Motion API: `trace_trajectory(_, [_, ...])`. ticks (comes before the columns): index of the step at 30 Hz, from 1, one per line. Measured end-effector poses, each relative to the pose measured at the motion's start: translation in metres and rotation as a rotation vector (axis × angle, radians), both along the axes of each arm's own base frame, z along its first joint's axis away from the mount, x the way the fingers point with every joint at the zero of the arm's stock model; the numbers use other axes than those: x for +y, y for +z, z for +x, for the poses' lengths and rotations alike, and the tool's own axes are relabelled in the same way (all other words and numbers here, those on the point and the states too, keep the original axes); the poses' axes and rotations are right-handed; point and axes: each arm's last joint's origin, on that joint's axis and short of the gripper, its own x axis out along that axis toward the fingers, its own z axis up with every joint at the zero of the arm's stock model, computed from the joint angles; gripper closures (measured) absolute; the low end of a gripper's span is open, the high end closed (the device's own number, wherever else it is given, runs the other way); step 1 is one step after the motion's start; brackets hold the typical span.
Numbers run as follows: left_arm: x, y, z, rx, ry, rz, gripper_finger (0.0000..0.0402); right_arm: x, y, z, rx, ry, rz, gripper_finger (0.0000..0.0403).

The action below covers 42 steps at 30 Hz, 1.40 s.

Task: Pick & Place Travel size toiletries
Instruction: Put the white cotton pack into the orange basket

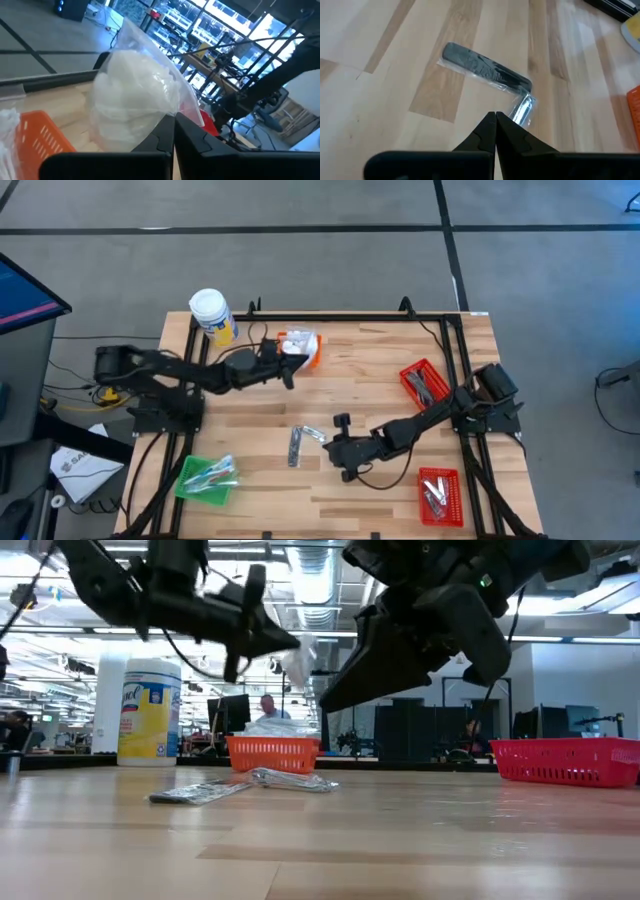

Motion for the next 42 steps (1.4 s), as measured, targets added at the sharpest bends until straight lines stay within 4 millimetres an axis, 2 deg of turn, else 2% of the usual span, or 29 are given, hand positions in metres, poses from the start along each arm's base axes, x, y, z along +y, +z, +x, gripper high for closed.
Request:
trace_trajectory(7, [0.035, -0.035, 0.008, 0.003, 0.006, -0.079, 0.0401, 0.000, 0.000, 0.000, 0.007, 0.001, -0.001, 0.0403])
trace_trajectory(13, [0.056, -0.045, 0.008, 0.007, 0.016, -0.081, 0.0401, 0.000, -0.001, 0.000, 0.008, 0.000, 0.000, 0.0403])
trace_trajectory(20, [0.057, -0.040, 0.017, 0.002, -0.002, -0.032, 0.0401, 0.000, -0.001, 0.000, 0.013, 0.011, 0.012, 0.0403])
trace_trajectory(28, [0.056, -0.042, 0.018, 0.033, 0.001, 0.028, 0.0401, 0.000, -0.001, 0.000, 0.013, 0.007, 0.016, 0.0403])
trace_trajectory(42, [0.071, -0.082, 0.019, 0.092, 0.054, -0.063, 0.0401, 0.000, -0.001, 0.000, 0.013, 0.006, 0.017, 0.0403])
